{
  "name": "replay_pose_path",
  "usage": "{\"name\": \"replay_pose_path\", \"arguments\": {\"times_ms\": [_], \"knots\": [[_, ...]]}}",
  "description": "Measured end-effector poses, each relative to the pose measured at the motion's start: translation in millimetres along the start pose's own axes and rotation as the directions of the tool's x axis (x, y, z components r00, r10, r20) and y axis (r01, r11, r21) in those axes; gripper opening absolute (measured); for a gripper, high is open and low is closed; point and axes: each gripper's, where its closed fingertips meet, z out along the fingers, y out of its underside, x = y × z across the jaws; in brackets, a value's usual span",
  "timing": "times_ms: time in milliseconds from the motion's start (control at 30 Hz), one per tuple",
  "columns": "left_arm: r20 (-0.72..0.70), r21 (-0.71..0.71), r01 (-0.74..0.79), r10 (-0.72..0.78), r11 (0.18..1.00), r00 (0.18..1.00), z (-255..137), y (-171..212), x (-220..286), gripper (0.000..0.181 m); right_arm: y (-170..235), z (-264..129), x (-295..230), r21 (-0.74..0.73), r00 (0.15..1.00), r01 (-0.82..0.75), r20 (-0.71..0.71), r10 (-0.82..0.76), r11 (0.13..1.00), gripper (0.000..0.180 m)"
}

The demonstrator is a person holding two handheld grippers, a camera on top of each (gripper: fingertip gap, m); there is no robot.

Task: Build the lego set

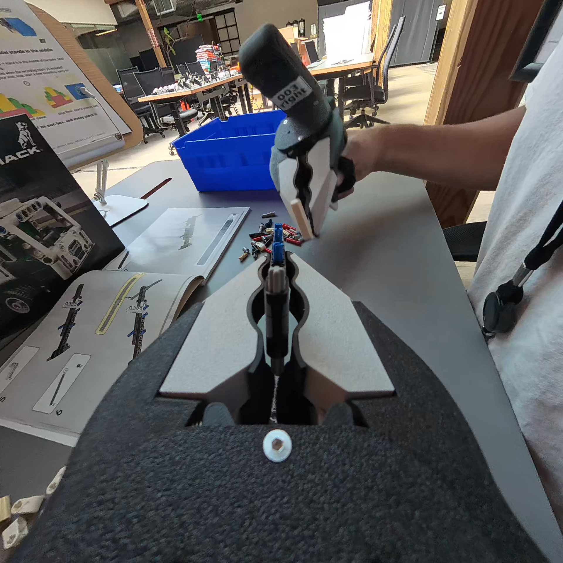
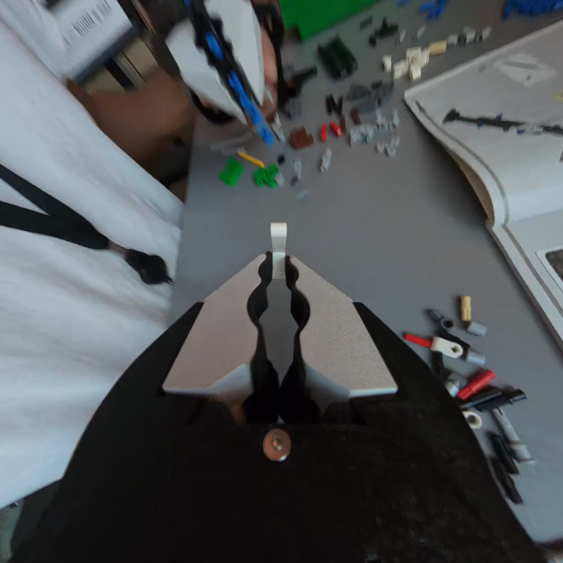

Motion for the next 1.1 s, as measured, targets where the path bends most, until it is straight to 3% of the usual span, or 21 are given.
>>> {"name": "replay_pose_path", "arguments": {"times_ms": [33, 200, 400, 667, 767, 833, 900, 1000, 1100], "knots": [[-0.011, 0.001, -0.001, 0.001, 1.0, 1.0, 0.7, 0.6, 0.7, 0.006, -17.8, -7.5, -7.8, 0.089, 0.996, -0.051, 0.071, 0.045, 0.995, 0.006], [-0.1, -0.008, -0.008, 0.007, 1.0, 0.995, 8.3, 0.5, 8.0, 0.006, -63.6, -14.7, -28.4, 0.18, 0.936, -0.215, 0.319, 0.15, 0.96, 0.006], [-0.164, -0.023, 0.032, -0.036, 0.999, 0.986, 14.8, -3.9, 12.9, 0.006, -66.2, 6.4, -32.1, 0.074, 0.943, -0.139, 0.315, 0.109, 0.987, 0.006], [-0.14, -0.028, 0.021, -0.025, 0.999, 0.99, 17.0, -2.5, 15.7, 0.007, -60.3, 14.9, -29.9, 0.036, 0.959, -0.084, 0.275, 0.071, 0.996, 0.007], [-0.1, -0.091, -0.003, -0.007, 0.996, 0.995, 11.9, 6.4, 9.3, 0.007, -56.1, 10.4, -39.2, 0.022, 0.951, -0.069, 0.304, 0.059, 0.997, 0.007], [-0.074, -0.116, -0.002, -0.006, 0.993, 0.997, 4.3, 8.7, 5.0, 0.007, -32.1, 8.3, -46.6, -0.099, 0.942, -0.07, 0.321, 0.098, 0.993, 0.007], [-0.055, -0.116, -0.003, -0.004, 0.993, 0.998, -2.2, 8.0, 3.7, 0.007, 14.8, 12.1, -38.8, -0.324, 0.967, -0.024, 0.234, 0.105, 0.946, 0.007], [-0.038, -0.138, -0.019, 0.014, 0.99, 0.999, -5.6, 11.6, 6.5, 0.007, 57.7, 16.7, -23.6, -0.554, 0.995, 0.058, 0.099, -0.004, 0.83, 0.007], [-0.03, -0.151, -0.036, 0.032, 0.988, 0.999, -6.1, 14.8, 13.9, 0.006, 63.9, 21.0, -19.2, -0.629, 0.982, 0.168, 0.044, -0.181, 0.759, 0.008]]}}
